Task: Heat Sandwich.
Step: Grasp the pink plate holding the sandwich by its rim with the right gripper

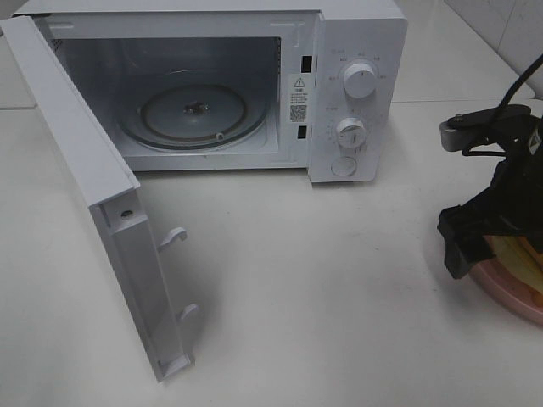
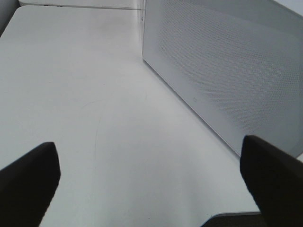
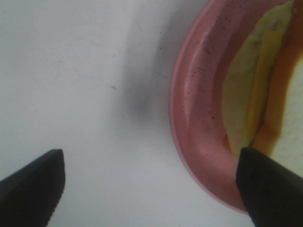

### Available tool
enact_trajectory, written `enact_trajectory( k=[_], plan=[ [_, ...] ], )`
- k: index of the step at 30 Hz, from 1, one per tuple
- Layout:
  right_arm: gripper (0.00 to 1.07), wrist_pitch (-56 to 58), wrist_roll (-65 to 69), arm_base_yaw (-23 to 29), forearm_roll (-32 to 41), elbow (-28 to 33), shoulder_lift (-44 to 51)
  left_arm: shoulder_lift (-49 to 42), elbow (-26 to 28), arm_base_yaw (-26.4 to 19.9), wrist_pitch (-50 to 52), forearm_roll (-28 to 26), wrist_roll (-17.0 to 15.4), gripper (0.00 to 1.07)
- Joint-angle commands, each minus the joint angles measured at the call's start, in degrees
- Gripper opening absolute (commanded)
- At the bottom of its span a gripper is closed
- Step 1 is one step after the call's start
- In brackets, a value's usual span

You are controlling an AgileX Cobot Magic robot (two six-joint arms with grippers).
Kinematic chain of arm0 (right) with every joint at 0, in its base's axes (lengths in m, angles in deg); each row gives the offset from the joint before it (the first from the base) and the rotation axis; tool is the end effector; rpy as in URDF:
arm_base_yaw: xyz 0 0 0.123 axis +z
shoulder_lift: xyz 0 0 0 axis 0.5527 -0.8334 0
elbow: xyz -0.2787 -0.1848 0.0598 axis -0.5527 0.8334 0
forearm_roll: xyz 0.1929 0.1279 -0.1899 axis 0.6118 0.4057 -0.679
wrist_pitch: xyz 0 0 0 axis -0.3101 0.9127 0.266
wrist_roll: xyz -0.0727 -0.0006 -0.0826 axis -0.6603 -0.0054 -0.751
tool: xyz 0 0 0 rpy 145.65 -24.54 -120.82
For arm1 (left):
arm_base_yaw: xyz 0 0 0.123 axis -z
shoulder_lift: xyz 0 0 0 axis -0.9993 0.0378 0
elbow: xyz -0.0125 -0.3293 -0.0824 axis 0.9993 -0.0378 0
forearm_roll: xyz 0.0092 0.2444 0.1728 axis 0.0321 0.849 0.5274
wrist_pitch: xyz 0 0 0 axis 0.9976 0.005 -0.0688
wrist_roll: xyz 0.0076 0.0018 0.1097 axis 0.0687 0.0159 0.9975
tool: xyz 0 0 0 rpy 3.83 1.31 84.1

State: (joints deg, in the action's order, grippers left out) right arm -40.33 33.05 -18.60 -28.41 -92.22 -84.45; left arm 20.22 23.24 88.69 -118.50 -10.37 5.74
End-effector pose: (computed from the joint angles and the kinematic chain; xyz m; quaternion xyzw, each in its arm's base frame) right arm 0.2962 0.0693 0.1973 -0.1199 0.9868 -0.0290 0.1051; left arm -0.0046 -0.0095 0.2964 0.0052 0.8491 -0.0562 0.5253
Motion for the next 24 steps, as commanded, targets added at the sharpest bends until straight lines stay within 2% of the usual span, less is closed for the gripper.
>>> enact_trajectory(
  k=[1,24],
  plan=[
    [0.92,-1.0,-0.9,-0.3,0.3,0.4,-2.4,-1.0,-0.1,-0.1,0.2,-0.6,-0.3,0.98],
    [0.89,-8.3,-1.3,-2.4,0.3,0.4,-11.5,-1.0,-0.1,-0.1,0.2,-0.6,-0.3,0.98]
  ],
)
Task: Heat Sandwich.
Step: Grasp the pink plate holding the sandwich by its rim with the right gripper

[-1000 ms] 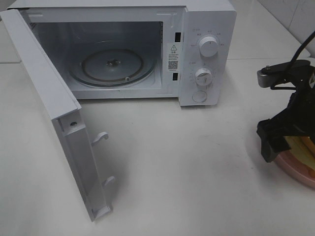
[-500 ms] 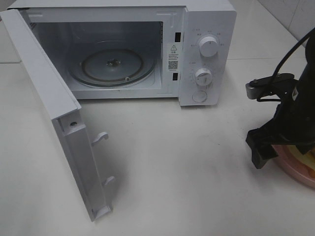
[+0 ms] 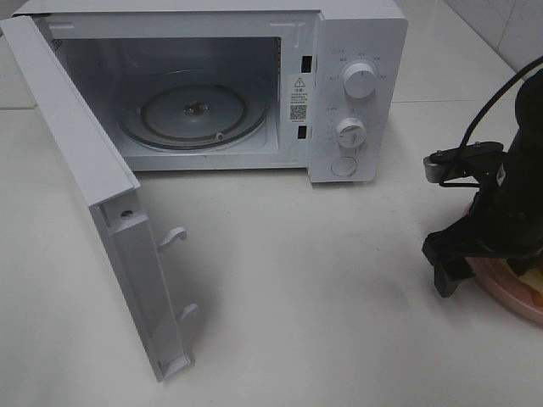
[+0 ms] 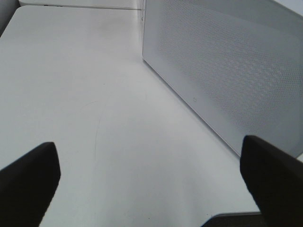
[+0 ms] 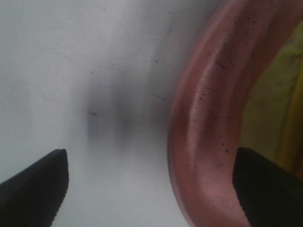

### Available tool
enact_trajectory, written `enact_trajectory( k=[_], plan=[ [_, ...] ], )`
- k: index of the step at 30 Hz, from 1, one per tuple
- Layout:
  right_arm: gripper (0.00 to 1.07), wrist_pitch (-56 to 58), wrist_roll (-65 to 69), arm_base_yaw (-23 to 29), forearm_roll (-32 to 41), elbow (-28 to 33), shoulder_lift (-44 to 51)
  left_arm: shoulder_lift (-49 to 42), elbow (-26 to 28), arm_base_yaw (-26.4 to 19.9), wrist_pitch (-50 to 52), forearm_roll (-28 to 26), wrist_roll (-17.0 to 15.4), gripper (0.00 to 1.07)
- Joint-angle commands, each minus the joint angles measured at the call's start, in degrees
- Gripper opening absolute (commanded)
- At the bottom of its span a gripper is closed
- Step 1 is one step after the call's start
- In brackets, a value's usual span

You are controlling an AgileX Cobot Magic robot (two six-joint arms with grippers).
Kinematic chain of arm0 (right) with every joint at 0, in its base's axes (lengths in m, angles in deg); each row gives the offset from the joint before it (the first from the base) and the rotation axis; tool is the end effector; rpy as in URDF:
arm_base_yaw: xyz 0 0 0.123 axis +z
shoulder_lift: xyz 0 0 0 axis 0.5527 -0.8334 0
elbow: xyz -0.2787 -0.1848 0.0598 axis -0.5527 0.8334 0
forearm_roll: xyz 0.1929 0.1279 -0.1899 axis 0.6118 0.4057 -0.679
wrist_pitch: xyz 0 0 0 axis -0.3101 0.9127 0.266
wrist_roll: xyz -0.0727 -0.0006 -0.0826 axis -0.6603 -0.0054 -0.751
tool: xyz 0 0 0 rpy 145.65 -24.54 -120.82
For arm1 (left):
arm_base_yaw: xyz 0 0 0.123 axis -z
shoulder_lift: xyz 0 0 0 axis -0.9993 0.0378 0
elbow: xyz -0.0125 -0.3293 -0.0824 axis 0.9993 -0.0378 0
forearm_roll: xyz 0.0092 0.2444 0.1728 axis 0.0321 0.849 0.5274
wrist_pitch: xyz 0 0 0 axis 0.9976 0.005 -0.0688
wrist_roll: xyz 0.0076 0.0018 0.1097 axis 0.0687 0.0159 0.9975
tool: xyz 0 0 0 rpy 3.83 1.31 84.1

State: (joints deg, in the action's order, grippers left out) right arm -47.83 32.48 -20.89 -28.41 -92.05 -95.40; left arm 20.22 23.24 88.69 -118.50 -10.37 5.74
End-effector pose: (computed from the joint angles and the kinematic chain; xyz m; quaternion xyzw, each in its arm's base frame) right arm 0.3198 0.0636 0.1385 -0.1124 0.9906 -0.0293 0.0722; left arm -0.0046 -0.0095 0.2964 0.0052 0.8491 -0.0562 0.5253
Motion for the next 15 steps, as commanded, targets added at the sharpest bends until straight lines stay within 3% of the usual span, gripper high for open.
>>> enact_trajectory(
  k=[1,15],
  plan=[
    [0.89,-1.4,-0.7,-0.1,0.3,0.2,-1.3,-1.0,-0.1,-0.1,0.2,-0.6,-0.2,0.98],
    [0.86,-4.5,-0.9,-0.1,0.2,0.2,-4.7,-1.0,-0.1,-0.1,0.2,-0.6,-0.2,0.98]
  ],
)
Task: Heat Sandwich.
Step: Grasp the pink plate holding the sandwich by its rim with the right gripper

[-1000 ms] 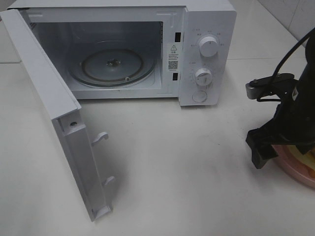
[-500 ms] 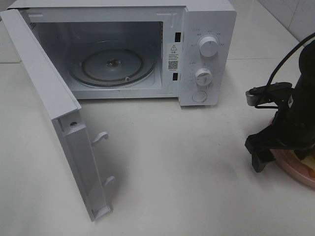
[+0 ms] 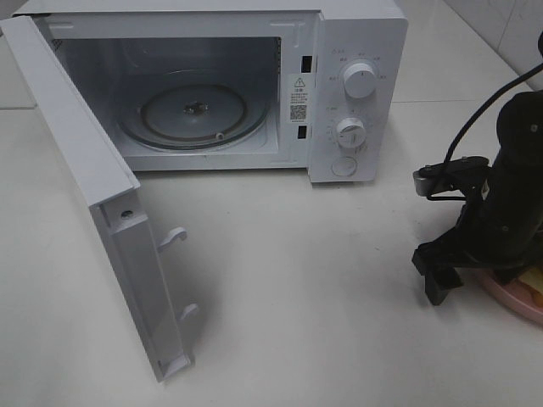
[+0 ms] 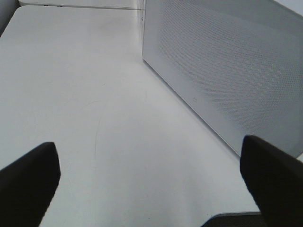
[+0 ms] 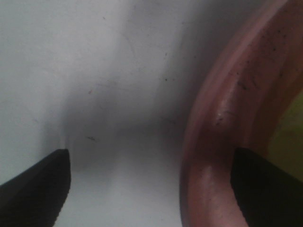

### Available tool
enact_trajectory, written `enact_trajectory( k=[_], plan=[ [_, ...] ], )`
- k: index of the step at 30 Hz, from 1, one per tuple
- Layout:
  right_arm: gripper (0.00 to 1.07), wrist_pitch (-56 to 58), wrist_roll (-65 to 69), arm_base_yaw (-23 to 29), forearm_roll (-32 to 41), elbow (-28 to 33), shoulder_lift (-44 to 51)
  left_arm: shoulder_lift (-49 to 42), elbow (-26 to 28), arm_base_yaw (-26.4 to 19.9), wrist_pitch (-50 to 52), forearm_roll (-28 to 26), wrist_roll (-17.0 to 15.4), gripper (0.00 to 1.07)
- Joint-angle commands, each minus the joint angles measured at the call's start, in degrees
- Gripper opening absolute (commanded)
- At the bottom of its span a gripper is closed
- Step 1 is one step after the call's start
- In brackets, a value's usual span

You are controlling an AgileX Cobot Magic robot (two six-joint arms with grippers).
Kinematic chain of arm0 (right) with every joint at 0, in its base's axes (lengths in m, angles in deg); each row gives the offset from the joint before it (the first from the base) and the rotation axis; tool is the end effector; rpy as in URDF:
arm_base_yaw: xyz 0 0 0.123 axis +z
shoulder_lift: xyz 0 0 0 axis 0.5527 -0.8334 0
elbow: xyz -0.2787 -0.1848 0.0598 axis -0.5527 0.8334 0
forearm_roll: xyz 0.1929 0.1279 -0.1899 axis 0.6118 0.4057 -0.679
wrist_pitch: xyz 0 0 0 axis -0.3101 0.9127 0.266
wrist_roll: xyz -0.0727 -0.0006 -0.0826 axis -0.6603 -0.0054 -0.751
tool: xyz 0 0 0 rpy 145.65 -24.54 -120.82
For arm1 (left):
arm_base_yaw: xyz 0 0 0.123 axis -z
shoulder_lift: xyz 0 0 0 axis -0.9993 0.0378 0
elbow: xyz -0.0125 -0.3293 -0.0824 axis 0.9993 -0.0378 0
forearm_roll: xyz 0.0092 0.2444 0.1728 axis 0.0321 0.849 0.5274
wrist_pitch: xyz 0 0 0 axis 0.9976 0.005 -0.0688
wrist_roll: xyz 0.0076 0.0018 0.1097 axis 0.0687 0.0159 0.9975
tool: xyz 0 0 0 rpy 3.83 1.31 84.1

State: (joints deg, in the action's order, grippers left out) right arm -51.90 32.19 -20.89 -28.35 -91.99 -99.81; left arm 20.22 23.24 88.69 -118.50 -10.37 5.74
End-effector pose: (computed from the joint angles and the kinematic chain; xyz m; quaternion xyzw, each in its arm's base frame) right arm 0.3270 0.0661 0.1138 -0.1173 0.9904 -0.0261 0.0681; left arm -0.0046 -0.0095 0.2964 0.0052 0.8491 -0.0562 0.5253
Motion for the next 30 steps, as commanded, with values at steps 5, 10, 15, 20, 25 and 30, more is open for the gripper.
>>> enact_trajectory(
  k=[5,10,15,20,25,30],
  plan=[
    [0.85,-0.5,-0.6,-0.1,0.1,0.2,-0.7,-1.0,-0.1,-0.1,0.2,-0.6,-0.2,0.98],
    [0.77,-0.6,-0.6,-0.1,-0.5,0.2,-0.7,-1.0,-0.1,-0.1,0.2,-0.6,-0.2,0.98],
    [0.56,-0.9,0.5,-0.1,-1.1,0.2,-0.7,-1.0,-0.1,-0.1,0.2,-0.6,-0.2,0.98],
    [0.29,-1.5,3.1,-0.1,-3.5,0.2,-0.7,-1.0,-0.1,-0.1,0.2,-0.6,-0.2,0.98],
    [0.0,-2.2,5.6,-0.1,-5.8,0.2,-0.7,-1.0,-0.1,-0.1,0.2,-0.6,-0.2,0.98],
    [0.0,-2.6,6.0,-0.1,-5.8,0.2,-0.7,-1.0,-0.1,-0.1,0.2,-0.6,-0.2,0.98]
  ],
)
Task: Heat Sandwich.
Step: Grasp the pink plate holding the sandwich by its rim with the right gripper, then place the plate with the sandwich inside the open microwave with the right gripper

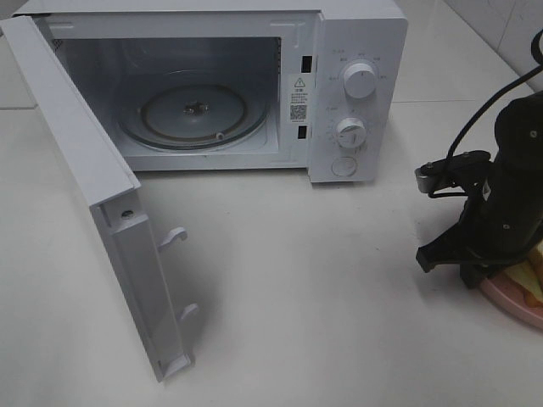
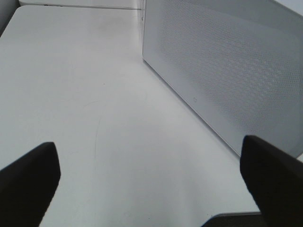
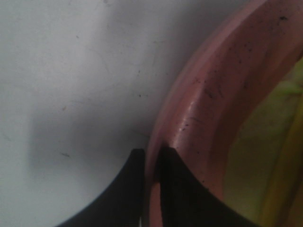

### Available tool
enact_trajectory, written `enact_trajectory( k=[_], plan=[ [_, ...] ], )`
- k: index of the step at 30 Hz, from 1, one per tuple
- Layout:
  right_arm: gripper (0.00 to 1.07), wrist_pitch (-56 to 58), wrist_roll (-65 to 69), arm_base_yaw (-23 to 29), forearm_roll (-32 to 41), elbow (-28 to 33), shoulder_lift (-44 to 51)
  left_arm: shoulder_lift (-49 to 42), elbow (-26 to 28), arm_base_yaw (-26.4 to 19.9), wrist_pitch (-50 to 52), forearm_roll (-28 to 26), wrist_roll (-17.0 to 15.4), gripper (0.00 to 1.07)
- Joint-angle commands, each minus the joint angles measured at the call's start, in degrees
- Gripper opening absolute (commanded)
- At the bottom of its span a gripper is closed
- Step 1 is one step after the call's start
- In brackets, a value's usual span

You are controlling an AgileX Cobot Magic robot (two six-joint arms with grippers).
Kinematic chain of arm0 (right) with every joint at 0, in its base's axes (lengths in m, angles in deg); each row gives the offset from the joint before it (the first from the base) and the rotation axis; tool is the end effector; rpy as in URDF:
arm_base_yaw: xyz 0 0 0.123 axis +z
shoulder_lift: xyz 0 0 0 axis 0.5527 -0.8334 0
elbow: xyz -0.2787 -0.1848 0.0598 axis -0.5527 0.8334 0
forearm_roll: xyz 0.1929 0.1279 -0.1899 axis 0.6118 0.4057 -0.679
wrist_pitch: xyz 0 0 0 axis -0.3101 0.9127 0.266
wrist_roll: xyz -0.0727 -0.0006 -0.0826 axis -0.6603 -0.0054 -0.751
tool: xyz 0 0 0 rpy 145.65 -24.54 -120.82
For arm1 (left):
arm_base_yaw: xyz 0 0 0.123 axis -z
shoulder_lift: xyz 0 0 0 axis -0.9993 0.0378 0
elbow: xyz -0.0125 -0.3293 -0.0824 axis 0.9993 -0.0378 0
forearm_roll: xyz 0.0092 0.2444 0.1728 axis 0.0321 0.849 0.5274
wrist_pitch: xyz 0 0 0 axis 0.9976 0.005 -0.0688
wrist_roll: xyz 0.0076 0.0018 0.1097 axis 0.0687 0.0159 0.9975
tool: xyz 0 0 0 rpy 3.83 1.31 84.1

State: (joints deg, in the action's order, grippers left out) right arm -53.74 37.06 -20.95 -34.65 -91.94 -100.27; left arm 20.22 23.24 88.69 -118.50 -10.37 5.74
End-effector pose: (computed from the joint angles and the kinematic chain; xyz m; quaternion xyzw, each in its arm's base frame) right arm 0.3322 0.0611 0.1121 -0.1203 0.9877 -0.0505 0.0859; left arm -0.0046 -0.0095 0.2964 0.0052 0.8491 -0.0562 0.5253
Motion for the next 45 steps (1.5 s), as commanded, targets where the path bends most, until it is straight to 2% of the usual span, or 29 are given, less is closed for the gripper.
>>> enact_trajectory(
  k=[1,13,30,38,45],
  plan=[
    [0.0,-0.6,1.5,0.0,0.3,0.1,-0.3,-1.0,-0.1,-0.1,0.2,-0.6,-0.2,0.98],
    [0.0,2.4,8.3,0.2,-5.6,0.1,-0.1,-1.0,-0.1,-0.1,0.2,-0.6,-0.2,0.98],
    [0.0,6.4,9.7,0.3,-6.5,0.1,1.2,-1.0,-0.1,-0.1,0.2,-0.6,-0.2,0.98],
    [0.0,10.0,13.0,5.3,-10.5,0.1,1.2,-1.0,-0.1,-0.1,0.2,-0.6,-0.2,0.98],
    [0.0,11.8,13.0,7.9,-10.6,0.1,1.2,-1.0,-0.1,-0.1,0.2,-0.6,-0.2,0.98]
  ],
)
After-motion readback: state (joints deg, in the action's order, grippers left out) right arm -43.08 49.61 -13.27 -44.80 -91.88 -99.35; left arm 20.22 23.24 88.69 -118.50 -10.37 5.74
